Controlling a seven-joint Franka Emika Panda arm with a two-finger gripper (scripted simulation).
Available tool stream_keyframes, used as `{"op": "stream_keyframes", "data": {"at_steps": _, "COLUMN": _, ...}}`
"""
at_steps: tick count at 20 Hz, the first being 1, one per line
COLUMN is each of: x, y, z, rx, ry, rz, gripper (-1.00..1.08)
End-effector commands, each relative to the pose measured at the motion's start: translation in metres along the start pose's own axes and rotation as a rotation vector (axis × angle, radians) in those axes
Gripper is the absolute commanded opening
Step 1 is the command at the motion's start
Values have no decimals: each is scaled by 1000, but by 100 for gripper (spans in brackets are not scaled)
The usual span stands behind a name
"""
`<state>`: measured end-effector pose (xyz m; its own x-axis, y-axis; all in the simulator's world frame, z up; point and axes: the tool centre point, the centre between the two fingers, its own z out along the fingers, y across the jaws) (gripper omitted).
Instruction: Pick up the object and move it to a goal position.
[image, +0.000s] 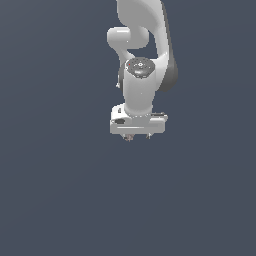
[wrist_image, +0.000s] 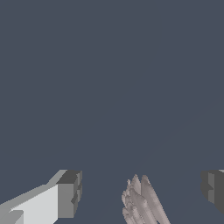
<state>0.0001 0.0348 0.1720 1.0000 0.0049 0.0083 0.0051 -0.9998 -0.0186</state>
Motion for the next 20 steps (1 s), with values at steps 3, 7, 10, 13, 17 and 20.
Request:
{"op": "stream_keyframes", "data": {"at_steps": 3, "x": 1, "y": 2, "z": -1, "rx": -1, "ry": 0, "rz": 3, "gripper": 100}}
{"op": "stream_keyframes", "data": {"at_steps": 7, "x": 4, "y": 20, "z": -6, "rx": -11, "ry": 2, "rz": 29, "gripper": 100}}
{"op": "stream_keyframes", "data": {"at_steps": 10, "x": 5, "y": 30, "z": -9, "rx": -16, "ry": 2, "rz": 42, "gripper": 100}}
{"op": "stream_keyframes", "data": {"at_steps": 13, "x": 5, "y": 30, "z": -9, "rx": -16, "ry": 2, "rz": 42, "gripper": 100}}
{"op": "stream_keyframes", "data": {"at_steps": 17, "x": 4, "y": 30, "z": -8, "rx": -16, "ry": 2, "rz": 38, "gripper": 100}}
{"op": "stream_keyframes", "data": {"at_steps": 20, "x": 1, "y": 30, "z": -5, "rx": -16, "ry": 1, "rz": 21, "gripper": 100}}
